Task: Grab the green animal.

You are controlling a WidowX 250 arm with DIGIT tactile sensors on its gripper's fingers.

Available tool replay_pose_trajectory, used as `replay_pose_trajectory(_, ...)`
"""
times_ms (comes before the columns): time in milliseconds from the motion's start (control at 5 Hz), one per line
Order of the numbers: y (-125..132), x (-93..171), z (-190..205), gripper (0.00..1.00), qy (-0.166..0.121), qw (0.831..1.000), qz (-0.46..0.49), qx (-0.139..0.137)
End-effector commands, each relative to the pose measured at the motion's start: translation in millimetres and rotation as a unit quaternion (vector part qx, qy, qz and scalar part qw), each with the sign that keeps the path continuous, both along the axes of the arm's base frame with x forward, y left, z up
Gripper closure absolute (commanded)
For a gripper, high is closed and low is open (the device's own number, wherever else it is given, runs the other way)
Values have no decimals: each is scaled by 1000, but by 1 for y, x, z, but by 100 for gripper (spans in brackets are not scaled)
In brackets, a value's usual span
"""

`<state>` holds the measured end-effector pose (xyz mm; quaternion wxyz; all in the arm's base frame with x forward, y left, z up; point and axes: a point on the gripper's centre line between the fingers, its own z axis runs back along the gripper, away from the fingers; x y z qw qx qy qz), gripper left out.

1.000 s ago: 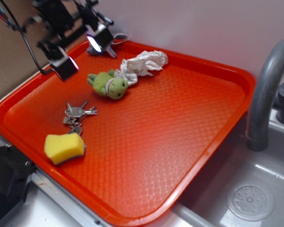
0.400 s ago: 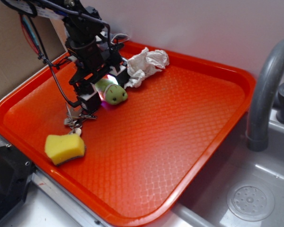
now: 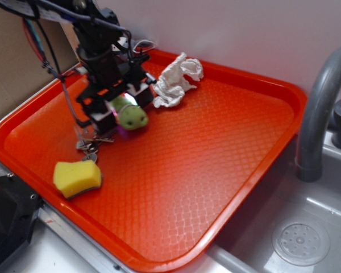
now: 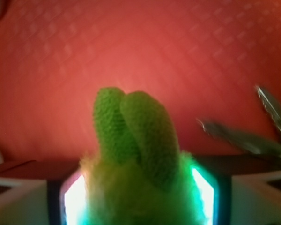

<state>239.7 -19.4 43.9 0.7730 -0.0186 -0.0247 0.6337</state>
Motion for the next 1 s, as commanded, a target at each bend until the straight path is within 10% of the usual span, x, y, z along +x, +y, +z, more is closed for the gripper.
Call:
replay_pose_trajectory(0, 9, 1, 99, 100, -49, 982, -181, 1)
replay_pose_trajectory(800, -26, -47, 207, 100, -166, 904, -393, 14)
